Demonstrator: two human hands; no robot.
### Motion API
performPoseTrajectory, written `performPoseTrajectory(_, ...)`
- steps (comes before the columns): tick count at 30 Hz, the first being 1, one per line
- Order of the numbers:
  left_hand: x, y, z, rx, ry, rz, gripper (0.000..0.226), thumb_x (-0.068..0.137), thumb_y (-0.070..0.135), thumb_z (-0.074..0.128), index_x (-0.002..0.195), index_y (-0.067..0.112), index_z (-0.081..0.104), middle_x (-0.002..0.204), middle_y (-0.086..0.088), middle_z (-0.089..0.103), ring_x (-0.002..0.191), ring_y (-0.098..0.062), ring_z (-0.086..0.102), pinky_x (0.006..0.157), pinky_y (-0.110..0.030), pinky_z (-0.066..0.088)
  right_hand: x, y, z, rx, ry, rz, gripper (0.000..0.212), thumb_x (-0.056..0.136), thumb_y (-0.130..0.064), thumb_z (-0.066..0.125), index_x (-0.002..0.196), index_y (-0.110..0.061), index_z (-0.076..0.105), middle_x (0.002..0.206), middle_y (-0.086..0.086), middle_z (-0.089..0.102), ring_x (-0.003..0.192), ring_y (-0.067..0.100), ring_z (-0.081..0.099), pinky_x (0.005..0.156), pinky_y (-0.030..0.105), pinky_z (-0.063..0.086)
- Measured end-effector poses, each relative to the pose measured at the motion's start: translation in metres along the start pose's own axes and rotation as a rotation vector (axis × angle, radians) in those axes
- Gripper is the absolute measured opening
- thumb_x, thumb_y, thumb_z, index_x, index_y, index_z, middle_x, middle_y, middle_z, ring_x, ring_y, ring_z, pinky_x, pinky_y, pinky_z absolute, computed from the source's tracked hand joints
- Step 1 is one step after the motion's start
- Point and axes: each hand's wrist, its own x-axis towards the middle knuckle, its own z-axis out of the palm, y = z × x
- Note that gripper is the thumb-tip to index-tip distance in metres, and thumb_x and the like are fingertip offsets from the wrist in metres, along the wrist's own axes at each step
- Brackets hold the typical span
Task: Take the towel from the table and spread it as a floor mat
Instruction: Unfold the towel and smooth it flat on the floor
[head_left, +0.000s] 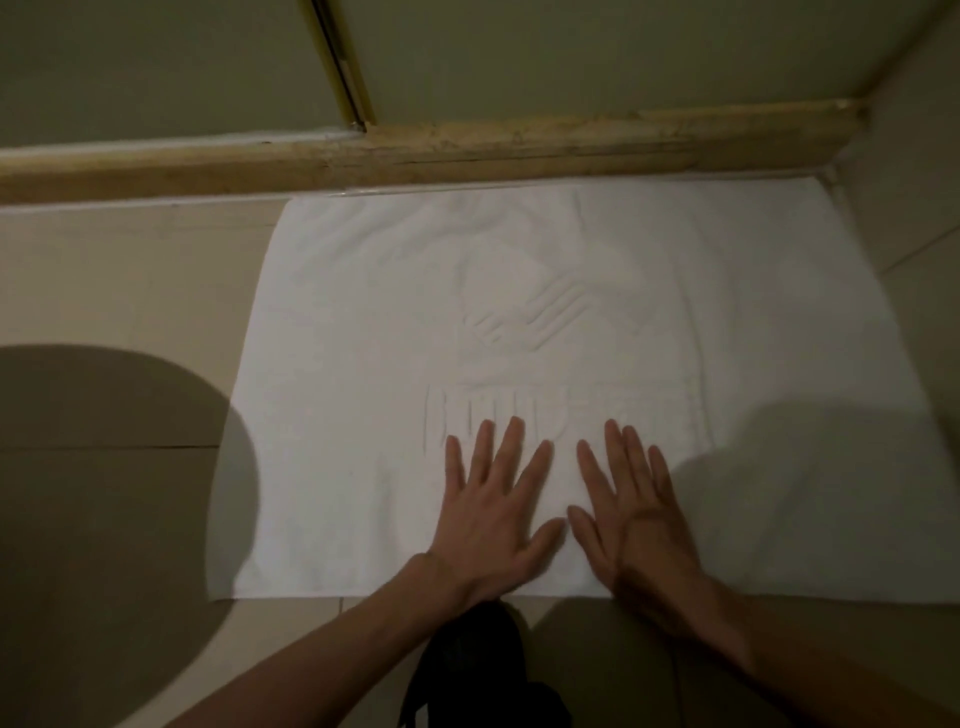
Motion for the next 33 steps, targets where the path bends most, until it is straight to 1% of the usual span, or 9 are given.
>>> performPoseTrajectory(3,0.000,-0.007,0.007,0.079,0.005,0.019,0.074,0.091,0.068,0.019,0.153,0.030,0.004,0.161,-0.008,-0.006,0.146,-0.031,-0.013,0.112,-0.063,-0.001,0.001,0.000,0.000,-0.006,0.004,-0.004,0.067,0.095,-0.053,0.010,0.148,-0.013,0.022,0.154,0.023,0.015,0.143,0.037,0.013,0.113,0.050,0.011)
performPoseTrajectory(6,-0.005,-0.017,0.009,0.078,0.037,-0.028,0.074,0.091,0.069,0.023,0.153,0.029,0.010,0.161,-0.008,0.004,0.147,-0.030,-0.004,0.114,-0.061,0.003,0.001,0.001,-0.001,0.006,-0.001,-0.014,0.068,0.095,-0.052,0.009,0.148,-0.012,0.022,0.154,0.023,0.016,0.143,0.037,0.013,0.113,0.050,0.011)
performPoseTrajectory(11,-0.023,-0.044,0.005,0.063,0.065,-0.139,0.070,0.093,0.062,0.021,0.153,0.027,0.010,0.161,-0.009,0.008,0.147,-0.029,0.000,0.115,-0.057,0.005,0.002,0.002,0.000,0.019,-0.014,-0.019,0.069,0.094,-0.054,0.007,0.149,-0.013,0.020,0.155,0.022,0.012,0.143,0.037,0.011,0.113,0.051,0.011)
performPoseTrajectory(15,-0.043,-0.072,0.000,0.046,0.075,-0.228,0.067,0.095,0.057,0.018,0.153,0.027,0.006,0.161,-0.007,0.000,0.147,-0.028,-0.005,0.116,-0.057,0.004,0.002,0.001,-0.001,0.033,-0.007,-0.033,0.069,0.095,-0.052,0.009,0.147,-0.011,0.026,0.154,0.025,0.016,0.142,0.038,0.015,0.113,0.052,0.013)
performPoseTrajectory(19,-0.063,-0.101,-0.005,0.025,0.082,-0.332,0.067,0.095,0.057,0.013,0.153,0.027,-0.001,0.161,-0.006,-0.008,0.147,-0.026,-0.009,0.117,-0.055,0.000,0.003,0.000,-0.002,0.031,-0.007,-0.028,0.070,0.095,-0.053,0.008,0.147,-0.011,0.026,0.153,0.025,0.017,0.142,0.039,0.016,0.113,0.052,0.013)
performPoseTrajectory(24,-0.088,-0.134,-0.008,-0.025,0.105,-0.428,0.068,0.094,0.057,0.011,0.153,0.026,-0.003,0.160,-0.003,-0.015,0.146,-0.024,-0.014,0.116,-0.048,-0.012,0.002,0.000,-0.002,0.037,-0.006,-0.026,0.069,0.095,-0.053,0.008,0.148,-0.011,0.024,0.154,0.025,0.015,0.143,0.037,0.013,0.113,0.050,0.011)
performPoseTrajectory(28,-0.109,-0.157,-0.011,-0.142,0.142,-0.456,0.067,0.095,0.059,0.015,0.152,0.030,-0.002,0.160,0.000,-0.014,0.146,-0.016,-0.016,0.117,-0.050,-0.006,0.002,0.000,-0.002,0.041,-0.007,-0.026,0.070,0.095,-0.053,0.009,0.147,-0.011,0.026,0.154,0.024,0.015,0.143,0.037,0.013,0.114,0.050,0.010)
performPoseTrajectory(31,-0.120,-0.170,-0.012,-0.099,0.158,-0.495,0.071,0.094,0.062,0.010,0.153,0.024,0.004,0.161,-0.003,-0.009,0.147,-0.017,-0.013,0.116,-0.039,-0.009,0.003,0.000,-0.002,0.048,-0.005,-0.028,0.069,0.095,-0.053,0.009,0.147,-0.011,0.025,0.154,0.024,0.015,0.143,0.036,0.012,0.114,0.050,0.010)
performPoseTrajectory(33,-0.124,-0.177,-0.012,-0.083,0.131,-0.534,0.076,0.091,0.065,0.006,0.153,0.021,0.002,0.160,-0.001,-0.013,0.146,-0.019,-0.014,0.117,-0.042,-0.009,0.002,0.001,-0.001,0.052,-0.006,-0.025,0.069,0.095,-0.053,0.010,0.148,-0.012,0.024,0.155,0.023,0.013,0.144,0.035,0.010,0.114,0.050,0.010)
